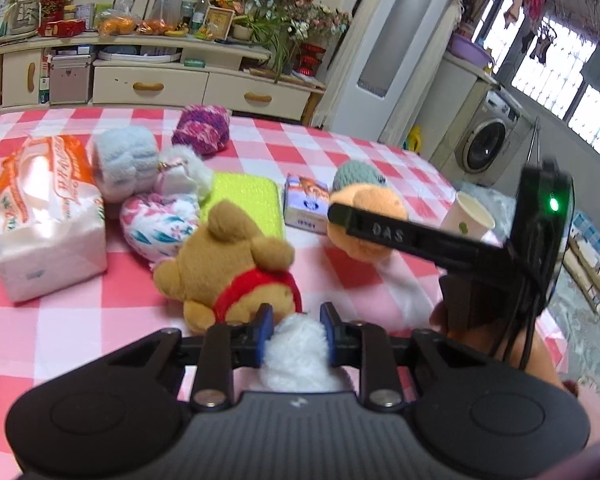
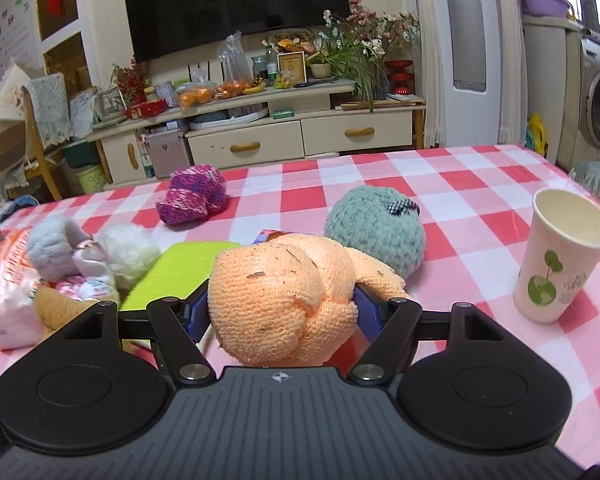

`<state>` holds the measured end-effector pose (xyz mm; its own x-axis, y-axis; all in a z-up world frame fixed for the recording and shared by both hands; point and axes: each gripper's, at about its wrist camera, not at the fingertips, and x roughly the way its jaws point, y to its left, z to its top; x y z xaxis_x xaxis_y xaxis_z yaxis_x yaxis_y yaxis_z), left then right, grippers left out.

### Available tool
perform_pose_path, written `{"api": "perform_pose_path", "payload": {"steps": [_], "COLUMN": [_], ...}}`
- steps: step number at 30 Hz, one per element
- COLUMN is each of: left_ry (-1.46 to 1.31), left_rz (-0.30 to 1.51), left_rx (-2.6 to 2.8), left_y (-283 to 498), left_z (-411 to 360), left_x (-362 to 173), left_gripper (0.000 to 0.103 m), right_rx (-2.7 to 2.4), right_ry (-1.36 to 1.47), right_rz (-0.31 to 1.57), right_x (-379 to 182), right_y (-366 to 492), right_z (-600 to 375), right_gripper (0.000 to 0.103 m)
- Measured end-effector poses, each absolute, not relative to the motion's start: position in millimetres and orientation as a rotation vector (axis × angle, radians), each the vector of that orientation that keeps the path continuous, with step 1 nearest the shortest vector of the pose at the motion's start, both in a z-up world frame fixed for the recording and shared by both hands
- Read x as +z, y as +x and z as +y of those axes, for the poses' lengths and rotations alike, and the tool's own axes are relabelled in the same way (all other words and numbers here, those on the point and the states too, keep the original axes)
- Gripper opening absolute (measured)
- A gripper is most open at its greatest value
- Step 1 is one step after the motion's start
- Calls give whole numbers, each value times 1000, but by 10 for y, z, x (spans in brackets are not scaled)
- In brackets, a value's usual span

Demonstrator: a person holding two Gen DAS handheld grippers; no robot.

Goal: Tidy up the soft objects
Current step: 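Carry both items over the cardboard box and open both grippers to drop them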

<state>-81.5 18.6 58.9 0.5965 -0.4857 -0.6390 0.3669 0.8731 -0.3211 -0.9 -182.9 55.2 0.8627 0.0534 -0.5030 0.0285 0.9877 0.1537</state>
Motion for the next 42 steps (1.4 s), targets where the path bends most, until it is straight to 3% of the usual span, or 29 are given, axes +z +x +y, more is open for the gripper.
{"api": "perform_pose_path", "payload": {"steps": [26, 42], "left_ry": [-297, -356], "left_rz": [618, 490], "left_rx": [-378, -157], "left_y": [-821, -789], "left_z": [1069, 1932], "left_x": [1013, 1235], "left_gripper": [23, 23], "right_rx": [114, 418], "right_ry": [131, 6], "right_rz": [446, 356], "right_x": [881, 1330], "right_y": [-345, -614], "right_z": [-1351, -333], "right_gripper": [88, 88]}}
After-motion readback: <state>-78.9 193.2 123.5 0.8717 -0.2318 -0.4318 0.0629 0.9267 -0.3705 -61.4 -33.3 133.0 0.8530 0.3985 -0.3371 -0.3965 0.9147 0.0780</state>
